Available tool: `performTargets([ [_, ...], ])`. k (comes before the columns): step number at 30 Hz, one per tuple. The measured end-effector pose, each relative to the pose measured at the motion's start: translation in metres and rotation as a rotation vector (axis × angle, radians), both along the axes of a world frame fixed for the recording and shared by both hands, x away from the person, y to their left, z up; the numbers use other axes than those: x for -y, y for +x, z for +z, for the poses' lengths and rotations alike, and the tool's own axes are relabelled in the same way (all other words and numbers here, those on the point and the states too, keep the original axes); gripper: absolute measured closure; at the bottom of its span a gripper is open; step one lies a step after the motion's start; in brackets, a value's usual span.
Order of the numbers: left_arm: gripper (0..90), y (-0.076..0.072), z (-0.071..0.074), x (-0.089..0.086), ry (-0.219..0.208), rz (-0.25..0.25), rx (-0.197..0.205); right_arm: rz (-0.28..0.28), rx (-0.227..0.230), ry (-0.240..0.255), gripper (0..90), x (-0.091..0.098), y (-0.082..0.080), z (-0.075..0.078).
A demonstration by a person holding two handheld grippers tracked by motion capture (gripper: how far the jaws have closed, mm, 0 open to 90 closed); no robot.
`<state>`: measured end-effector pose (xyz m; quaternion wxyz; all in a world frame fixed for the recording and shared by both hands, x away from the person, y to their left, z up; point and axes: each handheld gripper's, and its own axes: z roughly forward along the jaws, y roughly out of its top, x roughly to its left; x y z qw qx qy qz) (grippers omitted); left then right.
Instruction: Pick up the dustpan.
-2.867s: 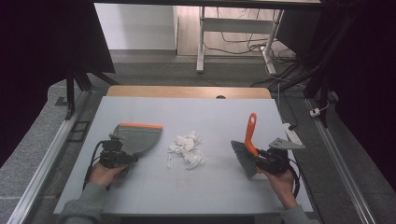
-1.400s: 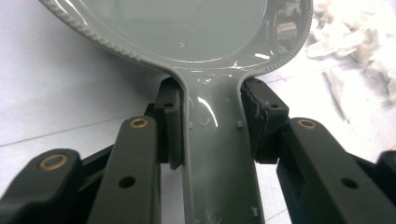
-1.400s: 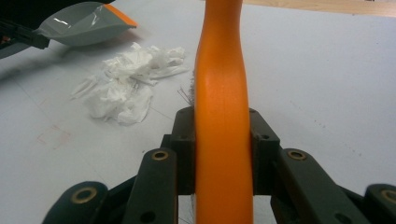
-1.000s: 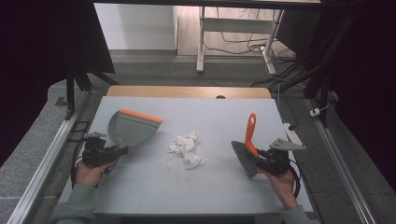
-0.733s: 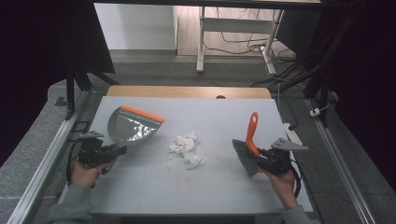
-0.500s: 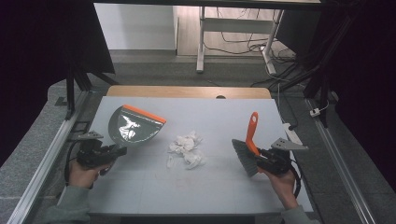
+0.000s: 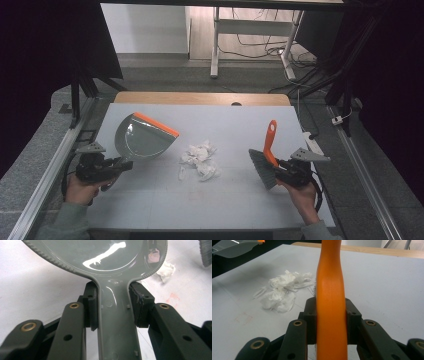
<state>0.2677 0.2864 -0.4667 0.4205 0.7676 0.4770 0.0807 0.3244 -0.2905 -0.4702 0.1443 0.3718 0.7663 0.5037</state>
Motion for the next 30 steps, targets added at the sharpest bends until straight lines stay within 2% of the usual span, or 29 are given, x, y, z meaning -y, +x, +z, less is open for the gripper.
performTargets([
  [3,61.8,-0.007,0.003,0.002,0.006,-0.039,0.006,0.000,-0.001,-0.004,69.2,-0.001,0.000,-0.001],
  [10,61.8,-0.011,0.005,0.005,0.007,-0.082,0.005,0.005,-0.001,-0.001,69.2,-0.001,0.000,-0.001],
  [15,61.8,-0.013,0.004,0.013,0.034,-0.130,-0.009,0.006,0.000,-0.002,69.2,-0.001,0.000,-0.002],
  [18,61.8,-0.019,0.002,0.016,0.034,-0.164,-0.018,0.006,0.001,-0.001,69.2,-0.001,0.000,-0.002],
  [22,61.7,-0.025,0.000,0.016,0.031,-0.185,-0.027,0.006,0.001,-0.001,69.2,-0.001,0.000,-0.002],
  [25,61.8,-0.031,-0.003,0.016,0.044,-0.209,-0.038,0.007,0.001,-0.002,69.2,-0.001,0.000,-0.002],
  [26,61.8,-0.034,-0.005,0.017,0.052,-0.233,-0.044,0.006,0.001,-0.002,69.2,-0.001,0.000,-0.002],
  [30,61.8,-0.036,-0.006,0.016,0.062,-0.261,-0.054,0.008,0.003,-0.002,69.2,-0.002,0.000,-0.001],
])
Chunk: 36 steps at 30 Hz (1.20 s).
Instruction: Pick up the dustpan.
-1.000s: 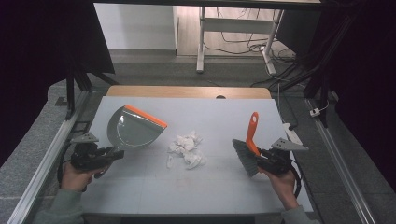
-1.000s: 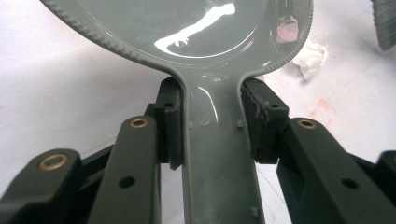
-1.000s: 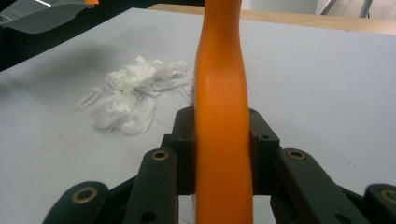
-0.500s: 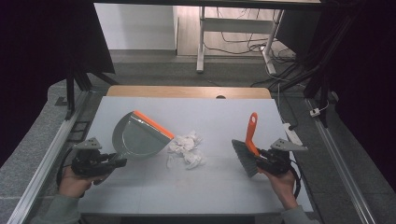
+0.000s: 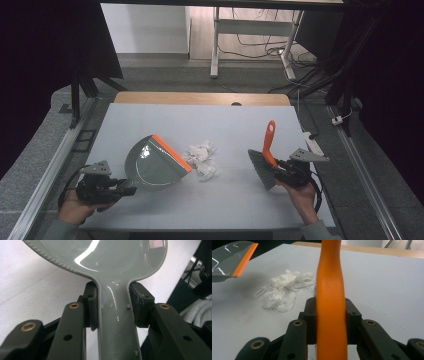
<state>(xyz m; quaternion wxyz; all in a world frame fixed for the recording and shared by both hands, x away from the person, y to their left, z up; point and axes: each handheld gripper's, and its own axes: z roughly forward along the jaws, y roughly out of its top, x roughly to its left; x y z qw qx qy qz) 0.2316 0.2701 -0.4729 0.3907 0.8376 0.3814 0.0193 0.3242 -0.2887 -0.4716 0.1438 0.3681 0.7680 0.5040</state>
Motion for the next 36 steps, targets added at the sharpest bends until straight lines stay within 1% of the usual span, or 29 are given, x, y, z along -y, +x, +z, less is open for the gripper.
performTargets([
  [3,61.7,-0.002,-0.002,0.000,0.017,-0.032,-0.015,0.001,0.000,-0.002,69.2,-0.001,0.000,-0.001],
  [5,61.7,-0.002,-0.003,0.001,0.019,-0.039,-0.017,0.001,-0.001,-0.006,69.2,-0.001,0.000,-0.001],
  [7,61.7,-0.005,-0.004,0.002,0.032,-0.032,-0.003,0.002,-0.002,-0.005,69.2,0.000,0.000,-0.001],
  [10,61.7,-0.008,-0.003,0.002,0.034,-0.037,-0.003,0.001,-0.001,-0.002,69.2,0.000,0.000,-0.001],
  [13,61.7,-0.011,-0.005,0.002,0.037,-0.046,-0.018,0.002,0.001,-0.001,69.2,0.000,0.000,0.000],
  [14,61.7,-0.012,-0.008,0.000,0.044,-0.044,-0.035,0.002,0.001,-0.006,69.2,-0.001,0.000,0.000],
  [15,61.7,-0.013,-0.009,-0.001,0.046,-0.044,-0.041,0.003,-0.001,-0.003,69.2,-0.001,0.000,-0.001],
  [19,61.7,-0.015,-0.014,-0.003,0.045,-0.036,-0.052,0.001,-0.003,-0.006,69.2,0.000,0.000,-0.001],
  [23,61.7,-0.019,-0.019,-0.005,0.058,-0.057,-0.072,0.001,-0.002,-0.007,69.2,-0.001,0.000,-0.001],
  [28,61.7,-0.023,-0.025,-0.008,0.082,-0.089,-0.108,-0.001,-0.004,-0.009,69.2,-0.001,0.001,-0.001],
  [31,61.7,-0.023,-0.029,-0.008,0.096,-0.094,-0.118,0.002,-0.004,-0.010,69.2,-0.002,0.000,-0.001],
  [36,61.7,-0.020,-0.031,-0.006,0.095,-0.095,-0.120,0.003,-0.001,-0.011,69.2,-0.003,0.001,-0.001],
])
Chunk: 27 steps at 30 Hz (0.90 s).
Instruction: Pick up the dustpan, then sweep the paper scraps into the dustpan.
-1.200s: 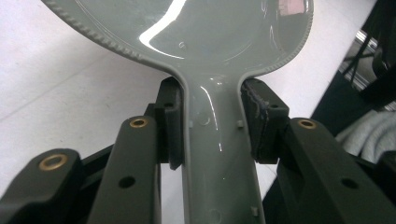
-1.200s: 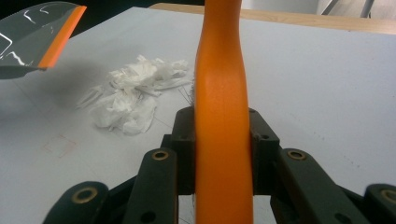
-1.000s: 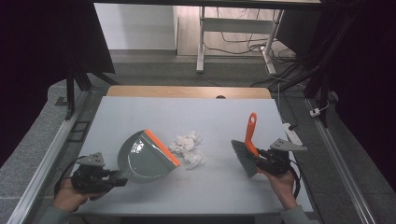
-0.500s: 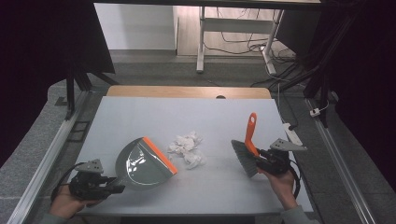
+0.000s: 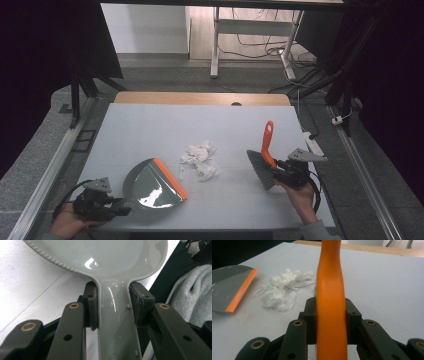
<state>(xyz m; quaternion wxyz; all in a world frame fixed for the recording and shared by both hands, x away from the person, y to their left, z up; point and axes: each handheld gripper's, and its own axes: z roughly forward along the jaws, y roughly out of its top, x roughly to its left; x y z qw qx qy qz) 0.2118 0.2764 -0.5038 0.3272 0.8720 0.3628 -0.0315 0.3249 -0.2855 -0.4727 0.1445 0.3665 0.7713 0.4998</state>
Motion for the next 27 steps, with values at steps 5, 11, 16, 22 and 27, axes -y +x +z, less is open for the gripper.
performTargets([
  [5,61.7,0.002,-0.001,0.003,0.001,-0.009,0.001,0.005,0.001,0.001,69.2,-0.002,0.001,0.000],
  [11,61.7,0.002,-0.002,0.004,-0.001,-0.006,-0.005,0.003,0.003,0.000,69.2,-0.003,0.001,0.001],
  [16,61.7,0.003,-0.002,0.003,-0.008,-0.004,-0.004,0.009,0.015,-0.007,69.2,-0.008,0.005,0.004],
  [22,61.7,0.004,-0.002,0.003,-0.010,0.007,-0.003,0.004,0.009,-0.021,69.3,-0.023,0.018,0.008],
  [27,61.7,0.005,-0.002,0.004,-0.014,0.005,-0.004,0.008,0.014,-0.029,69.2,-0.033,0.023,0.010],
])
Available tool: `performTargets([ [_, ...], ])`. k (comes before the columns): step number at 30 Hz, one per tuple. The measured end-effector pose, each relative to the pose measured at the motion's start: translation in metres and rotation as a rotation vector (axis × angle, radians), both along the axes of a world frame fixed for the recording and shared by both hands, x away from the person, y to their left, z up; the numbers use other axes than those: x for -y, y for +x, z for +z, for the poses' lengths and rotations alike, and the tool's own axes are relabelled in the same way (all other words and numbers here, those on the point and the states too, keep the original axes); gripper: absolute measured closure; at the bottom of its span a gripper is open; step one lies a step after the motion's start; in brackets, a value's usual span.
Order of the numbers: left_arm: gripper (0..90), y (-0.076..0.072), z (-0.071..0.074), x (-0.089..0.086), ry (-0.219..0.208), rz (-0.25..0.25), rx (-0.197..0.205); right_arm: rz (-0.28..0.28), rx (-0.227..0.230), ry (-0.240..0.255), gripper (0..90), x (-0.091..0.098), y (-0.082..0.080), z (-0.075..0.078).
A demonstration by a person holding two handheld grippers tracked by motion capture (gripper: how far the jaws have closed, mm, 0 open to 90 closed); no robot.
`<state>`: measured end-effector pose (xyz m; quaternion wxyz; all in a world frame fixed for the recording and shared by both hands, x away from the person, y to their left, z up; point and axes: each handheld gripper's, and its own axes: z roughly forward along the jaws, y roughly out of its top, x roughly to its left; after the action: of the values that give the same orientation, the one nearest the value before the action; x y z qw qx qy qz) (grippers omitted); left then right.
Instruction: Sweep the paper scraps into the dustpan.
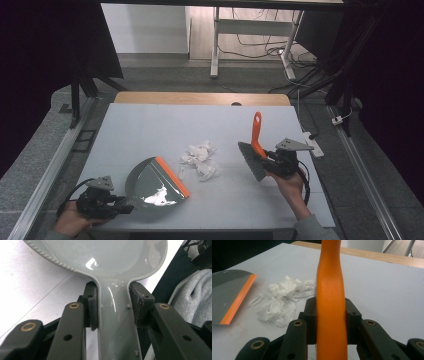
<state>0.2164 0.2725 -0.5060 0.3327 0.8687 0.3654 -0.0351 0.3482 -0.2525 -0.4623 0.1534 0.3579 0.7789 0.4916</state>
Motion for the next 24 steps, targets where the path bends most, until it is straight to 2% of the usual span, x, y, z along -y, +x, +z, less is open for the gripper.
performTargets([
  [14,61.7,0.001,-0.002,0.003,-0.002,-0.017,-0.001,0.035,0.039,-0.020,69.2,-0.035,0.026,0.011],
  [24,61.6,0.001,-0.001,-0.001,-0.006,0.000,0.003,0.047,0.030,-0.041,69.2,-0.052,0.035,0.011],
])
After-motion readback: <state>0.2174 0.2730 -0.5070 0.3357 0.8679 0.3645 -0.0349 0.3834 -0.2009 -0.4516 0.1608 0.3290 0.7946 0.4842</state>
